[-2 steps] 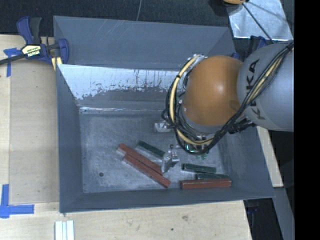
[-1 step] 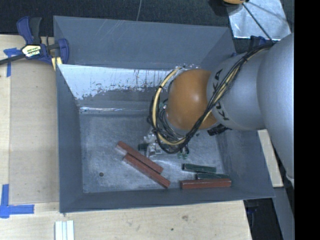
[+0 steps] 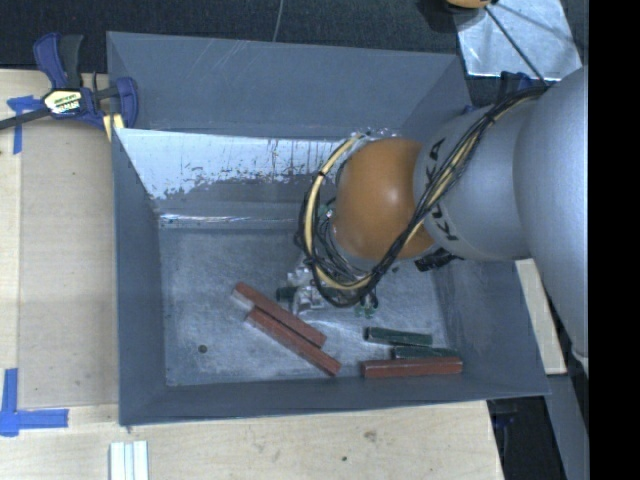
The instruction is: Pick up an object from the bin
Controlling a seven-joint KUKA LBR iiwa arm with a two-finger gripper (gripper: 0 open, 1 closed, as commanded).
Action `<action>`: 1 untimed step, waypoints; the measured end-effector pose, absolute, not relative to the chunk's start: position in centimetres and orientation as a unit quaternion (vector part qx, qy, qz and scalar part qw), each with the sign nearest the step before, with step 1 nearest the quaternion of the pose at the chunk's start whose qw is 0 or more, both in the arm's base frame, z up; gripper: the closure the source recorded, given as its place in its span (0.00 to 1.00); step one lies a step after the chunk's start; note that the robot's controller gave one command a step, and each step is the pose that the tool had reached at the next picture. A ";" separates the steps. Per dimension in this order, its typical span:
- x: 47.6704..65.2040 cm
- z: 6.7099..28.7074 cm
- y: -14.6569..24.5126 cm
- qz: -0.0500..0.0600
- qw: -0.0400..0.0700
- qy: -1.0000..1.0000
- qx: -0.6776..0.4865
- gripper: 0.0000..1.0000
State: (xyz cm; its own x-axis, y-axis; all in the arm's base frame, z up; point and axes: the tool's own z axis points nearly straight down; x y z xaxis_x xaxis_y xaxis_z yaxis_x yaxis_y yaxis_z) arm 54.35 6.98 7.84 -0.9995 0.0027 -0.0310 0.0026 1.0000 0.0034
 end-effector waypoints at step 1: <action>56.2 19.3 7.9 0.000 0.001 1.000 0.002 1.00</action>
Offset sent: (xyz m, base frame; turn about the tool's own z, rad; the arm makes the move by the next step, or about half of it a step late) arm 0.0000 0.0000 0.0000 0.0000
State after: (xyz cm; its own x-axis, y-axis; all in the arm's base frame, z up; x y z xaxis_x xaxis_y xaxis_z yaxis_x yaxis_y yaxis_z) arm 56.18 7.90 19.27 -1.0000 0.0032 -0.0013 0.0032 1.0000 0.0004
